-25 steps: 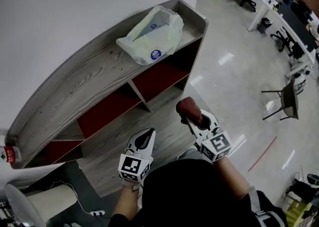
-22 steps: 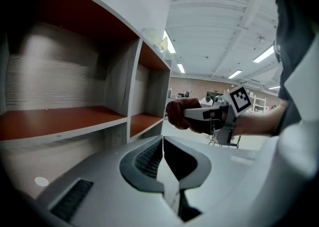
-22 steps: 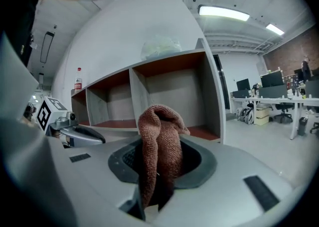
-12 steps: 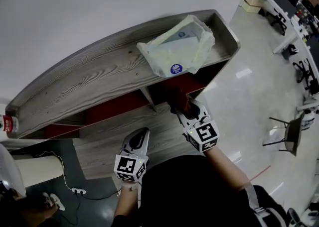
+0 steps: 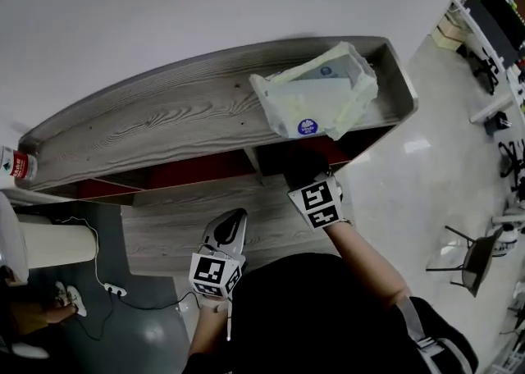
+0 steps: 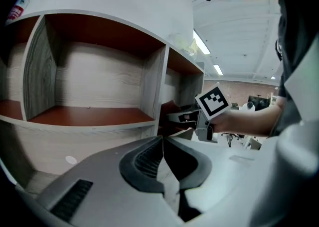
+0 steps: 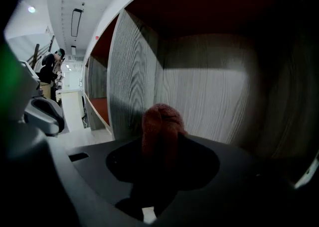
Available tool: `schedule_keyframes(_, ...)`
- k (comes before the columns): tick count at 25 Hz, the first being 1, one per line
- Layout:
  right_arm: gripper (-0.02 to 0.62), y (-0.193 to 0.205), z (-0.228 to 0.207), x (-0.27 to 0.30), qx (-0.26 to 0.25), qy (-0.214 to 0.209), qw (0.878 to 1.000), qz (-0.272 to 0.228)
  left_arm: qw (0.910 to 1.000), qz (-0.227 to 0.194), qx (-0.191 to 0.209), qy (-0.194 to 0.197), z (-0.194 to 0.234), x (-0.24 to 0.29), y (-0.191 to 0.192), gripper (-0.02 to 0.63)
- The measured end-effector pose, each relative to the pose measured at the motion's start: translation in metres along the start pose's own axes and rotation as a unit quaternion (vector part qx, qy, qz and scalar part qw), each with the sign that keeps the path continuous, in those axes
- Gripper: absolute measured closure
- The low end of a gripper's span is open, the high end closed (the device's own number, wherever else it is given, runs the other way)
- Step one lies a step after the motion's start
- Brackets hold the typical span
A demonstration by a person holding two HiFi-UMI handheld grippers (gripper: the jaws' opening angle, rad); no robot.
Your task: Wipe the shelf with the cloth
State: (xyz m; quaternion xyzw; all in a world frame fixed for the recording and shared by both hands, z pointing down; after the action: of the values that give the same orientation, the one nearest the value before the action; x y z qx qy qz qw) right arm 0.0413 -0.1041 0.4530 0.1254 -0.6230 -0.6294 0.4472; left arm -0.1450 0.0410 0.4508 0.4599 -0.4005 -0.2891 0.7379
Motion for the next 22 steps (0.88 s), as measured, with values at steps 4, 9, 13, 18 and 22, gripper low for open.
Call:
schedule_keyframes(4,0.438,0.0,-0.001,0.019,-0.013,-0.021,1.0,0.012,0.9999,0.0,-0.002,-0.016,-0.001,-0.002,0.001,0.594)
schedule_keyframes(9,0.366,-0.006,-0.001,0.026,-0.023,-0.029,0.999,0.002,0.9996,0.003,-0.005,-0.028,-0.002,-0.005,0.003,0.594)
schedule_keyframes(13,0.325,-0.015,0.0,0.029,-0.046,-0.029,0.998,-0.021,0.9995,0.006,-0.004,-0.032,-0.003,-0.005,0.003,0.594)
schedule_keyframes(18,0.419,-0.008,0.008,0.04,-0.126,-0.02,0.992,0.023,0.9996,0.009,-0.001,-0.027,-0.005,-0.004,0.002,0.594)
schedule_keyframes(22,0.483,0.005,0.016,0.048,-0.167,-0.018,0.985,0.048,0.9996,0.01,-0.001,-0.025,-0.003,-0.004,0.003,0.594)
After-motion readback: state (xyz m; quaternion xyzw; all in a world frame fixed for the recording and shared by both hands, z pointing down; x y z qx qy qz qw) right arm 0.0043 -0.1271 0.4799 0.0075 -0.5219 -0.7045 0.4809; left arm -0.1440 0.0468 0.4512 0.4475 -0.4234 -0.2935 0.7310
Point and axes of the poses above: the fingertips, and each gripper's own axes: x forward along the fingers, z to its left, y out of its underside, the point moved 9 cm from there along -x, backward along the fingers, and after that the axes turned 6 degrees about -x, right-handed, at the moved point
